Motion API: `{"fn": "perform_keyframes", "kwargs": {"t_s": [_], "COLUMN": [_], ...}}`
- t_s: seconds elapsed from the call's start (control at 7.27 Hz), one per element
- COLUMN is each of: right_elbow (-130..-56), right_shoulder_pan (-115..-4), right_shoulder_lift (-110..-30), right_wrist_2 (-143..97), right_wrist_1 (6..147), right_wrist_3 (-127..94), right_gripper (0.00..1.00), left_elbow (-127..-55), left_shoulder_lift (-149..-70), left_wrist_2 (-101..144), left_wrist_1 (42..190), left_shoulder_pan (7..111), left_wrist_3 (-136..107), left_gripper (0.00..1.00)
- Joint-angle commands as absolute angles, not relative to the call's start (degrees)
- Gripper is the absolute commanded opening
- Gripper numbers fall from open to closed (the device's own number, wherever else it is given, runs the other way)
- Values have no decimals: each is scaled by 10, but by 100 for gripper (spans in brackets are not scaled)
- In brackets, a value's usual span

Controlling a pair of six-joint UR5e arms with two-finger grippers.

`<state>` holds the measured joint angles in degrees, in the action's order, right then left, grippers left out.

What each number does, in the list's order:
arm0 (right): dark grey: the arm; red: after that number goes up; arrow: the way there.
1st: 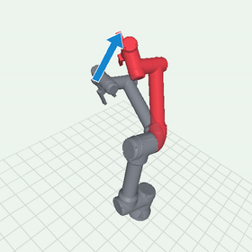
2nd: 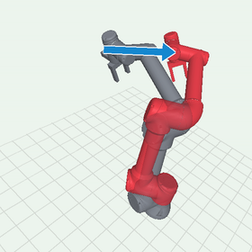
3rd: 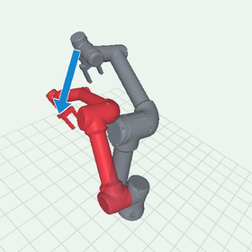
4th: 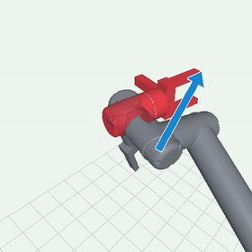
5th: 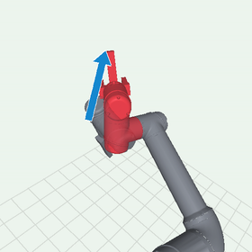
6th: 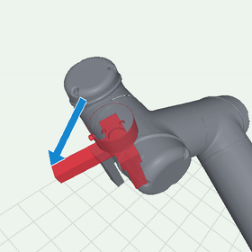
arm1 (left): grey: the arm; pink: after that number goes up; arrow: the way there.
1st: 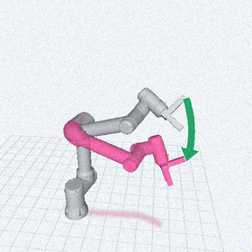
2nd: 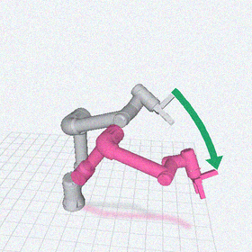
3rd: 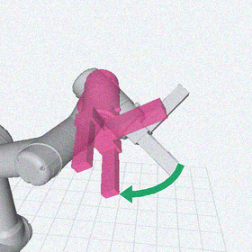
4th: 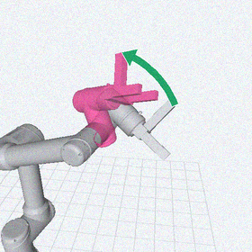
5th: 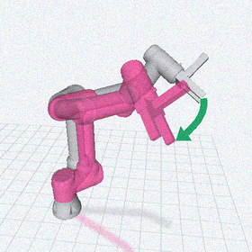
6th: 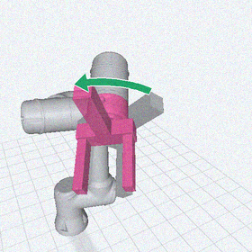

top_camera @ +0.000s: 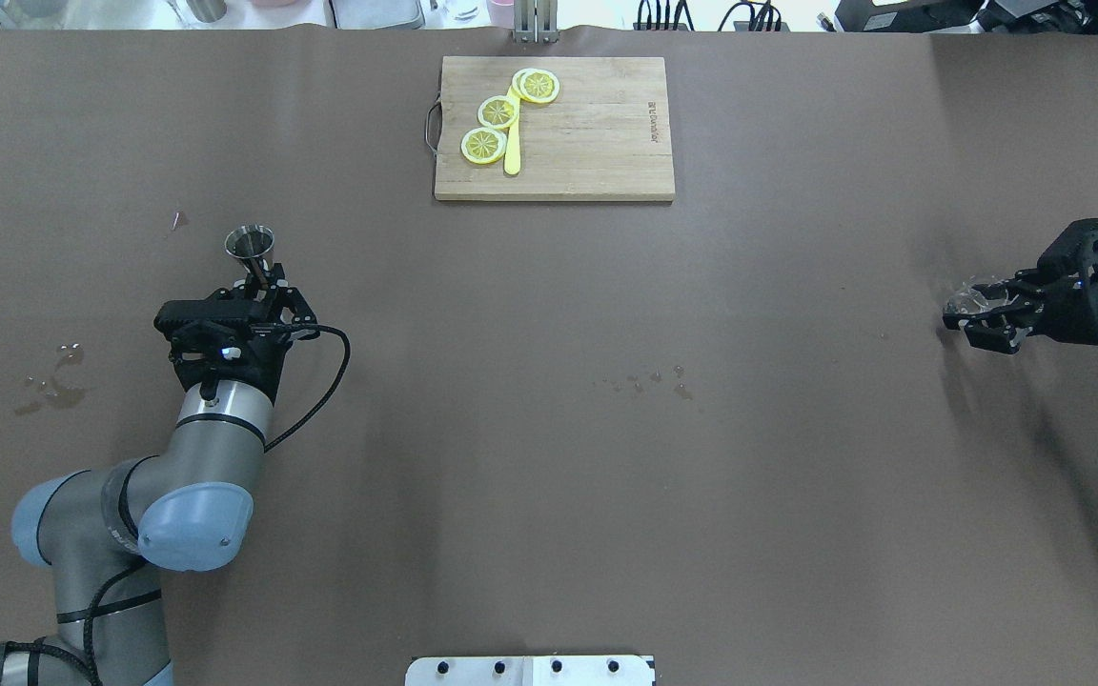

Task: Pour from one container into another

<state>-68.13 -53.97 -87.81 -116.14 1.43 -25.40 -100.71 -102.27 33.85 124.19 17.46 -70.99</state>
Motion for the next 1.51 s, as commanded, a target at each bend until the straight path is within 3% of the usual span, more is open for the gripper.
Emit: {"fn": "perform_keyframes", "kwargs": {"t_s": [0.0, 0.55, 1.1, 1.38], "right_elbow": [-682, -688, -742, -877], "right_shoulder_pan": [-540, -540, -593, -616], "right_shoulder_lift": [-878, -878, -858, -841], "right_wrist_2": [-1162, -1168, -1264, -1293], "right_wrist_1": [14, 15, 68, 281], "right_wrist_3": [-253, -246, -229, -146], "right_gripper": [49, 0, 0, 0], "left_elbow": [-1014, -1011, -994, -959], "left_shoulder_lift": [-1048, -1109, -1161, -1170], "left_wrist_2": [358, 414, 521, 588], "left_wrist_1": [1250, 1260, 1360, 1447], "left_shoulder_pan": [174, 159, 163, 168], "left_wrist_3": [-665, -559, -358, -290], "left_gripper": [0, 0, 0, 0]}}
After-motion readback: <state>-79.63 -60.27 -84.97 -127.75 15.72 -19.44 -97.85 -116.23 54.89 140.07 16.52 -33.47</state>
